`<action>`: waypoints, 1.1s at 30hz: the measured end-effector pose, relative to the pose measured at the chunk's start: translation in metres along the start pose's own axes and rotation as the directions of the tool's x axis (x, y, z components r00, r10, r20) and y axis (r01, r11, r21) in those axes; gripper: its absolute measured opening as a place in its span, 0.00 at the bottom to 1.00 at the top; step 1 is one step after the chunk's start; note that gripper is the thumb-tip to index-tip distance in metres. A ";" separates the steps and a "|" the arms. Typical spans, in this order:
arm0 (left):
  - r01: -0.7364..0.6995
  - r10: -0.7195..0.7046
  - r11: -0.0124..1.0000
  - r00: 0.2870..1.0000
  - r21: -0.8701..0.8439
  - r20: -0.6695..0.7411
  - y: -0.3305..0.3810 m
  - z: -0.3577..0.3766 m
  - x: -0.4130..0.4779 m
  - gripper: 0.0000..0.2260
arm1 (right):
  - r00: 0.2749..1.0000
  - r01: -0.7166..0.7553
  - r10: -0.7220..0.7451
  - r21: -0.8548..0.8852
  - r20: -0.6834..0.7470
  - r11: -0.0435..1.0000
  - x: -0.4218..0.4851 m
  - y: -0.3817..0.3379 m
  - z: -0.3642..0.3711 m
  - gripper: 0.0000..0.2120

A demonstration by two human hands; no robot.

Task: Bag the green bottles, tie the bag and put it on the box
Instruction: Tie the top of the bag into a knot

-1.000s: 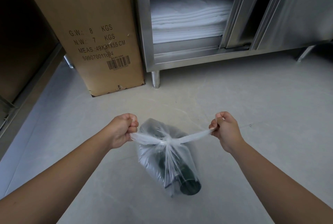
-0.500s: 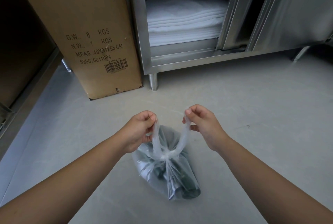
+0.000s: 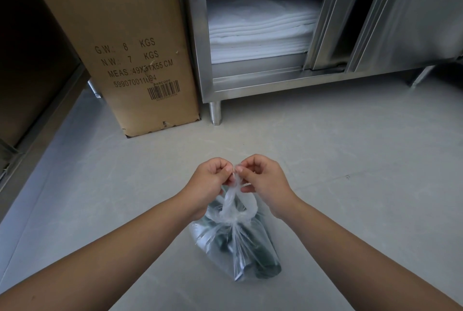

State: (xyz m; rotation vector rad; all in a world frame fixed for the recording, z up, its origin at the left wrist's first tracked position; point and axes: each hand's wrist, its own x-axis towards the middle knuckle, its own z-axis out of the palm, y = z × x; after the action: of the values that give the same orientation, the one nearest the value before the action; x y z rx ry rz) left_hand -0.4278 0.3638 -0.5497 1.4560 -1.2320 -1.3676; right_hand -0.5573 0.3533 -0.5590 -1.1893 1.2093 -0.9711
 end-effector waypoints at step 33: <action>0.062 -0.068 0.991 0.996 -0.120 -0.051 -0.008 0.011 0.012 0.08 | 0.996 -0.045 0.049 0.044 -0.076 0.998 0.007 0.018 -0.007 0.07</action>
State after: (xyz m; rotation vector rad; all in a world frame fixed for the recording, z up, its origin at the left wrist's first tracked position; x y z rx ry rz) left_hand -0.4380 0.3543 -0.5612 1.4524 -1.0589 -1.4097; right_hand -0.5641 0.3483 -0.5777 -1.0940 1.2657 -1.0101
